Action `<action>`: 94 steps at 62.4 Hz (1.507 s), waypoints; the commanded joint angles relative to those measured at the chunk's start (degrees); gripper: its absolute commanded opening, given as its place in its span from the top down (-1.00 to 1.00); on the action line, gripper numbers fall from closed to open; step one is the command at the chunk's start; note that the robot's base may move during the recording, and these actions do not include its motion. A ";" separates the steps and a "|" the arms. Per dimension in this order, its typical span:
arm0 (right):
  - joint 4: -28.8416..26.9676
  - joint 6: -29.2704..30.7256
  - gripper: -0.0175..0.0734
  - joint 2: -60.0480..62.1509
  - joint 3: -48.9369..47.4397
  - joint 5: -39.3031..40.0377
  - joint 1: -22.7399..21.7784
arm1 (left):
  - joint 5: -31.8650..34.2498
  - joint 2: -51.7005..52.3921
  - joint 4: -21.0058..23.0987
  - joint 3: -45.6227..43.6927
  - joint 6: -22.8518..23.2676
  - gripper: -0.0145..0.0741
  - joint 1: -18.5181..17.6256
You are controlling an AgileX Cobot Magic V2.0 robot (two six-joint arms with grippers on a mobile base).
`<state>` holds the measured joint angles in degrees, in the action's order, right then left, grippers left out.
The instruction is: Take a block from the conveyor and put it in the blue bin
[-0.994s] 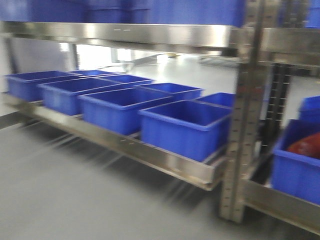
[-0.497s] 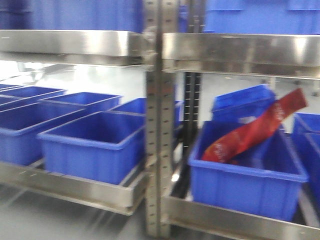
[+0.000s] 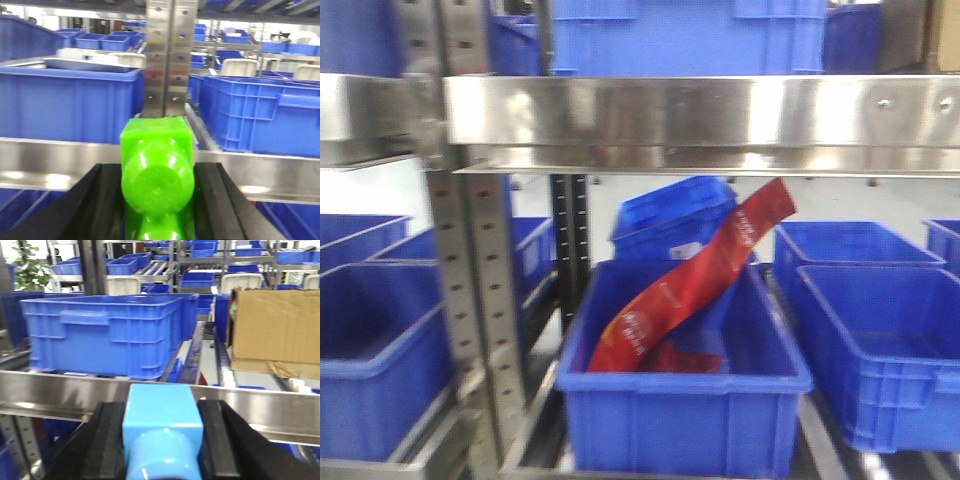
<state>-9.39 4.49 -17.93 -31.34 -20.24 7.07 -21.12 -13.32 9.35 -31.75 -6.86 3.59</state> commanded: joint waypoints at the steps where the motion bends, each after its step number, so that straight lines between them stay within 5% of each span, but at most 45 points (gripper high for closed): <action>1: 0.43 0.14 0.97 0.27 0.07 1.48 -0.01 | 1.11 0.17 0.02 0.12 0.07 0.92 -0.23; 94: 0.43 0.14 0.97 0.27 0.07 1.48 -0.01 | 1.11 0.17 0.02 0.12 0.07 0.92 -0.23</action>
<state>-9.39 4.49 -17.93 -31.34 -20.24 7.07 -21.12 -13.32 9.35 -31.75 -6.86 3.59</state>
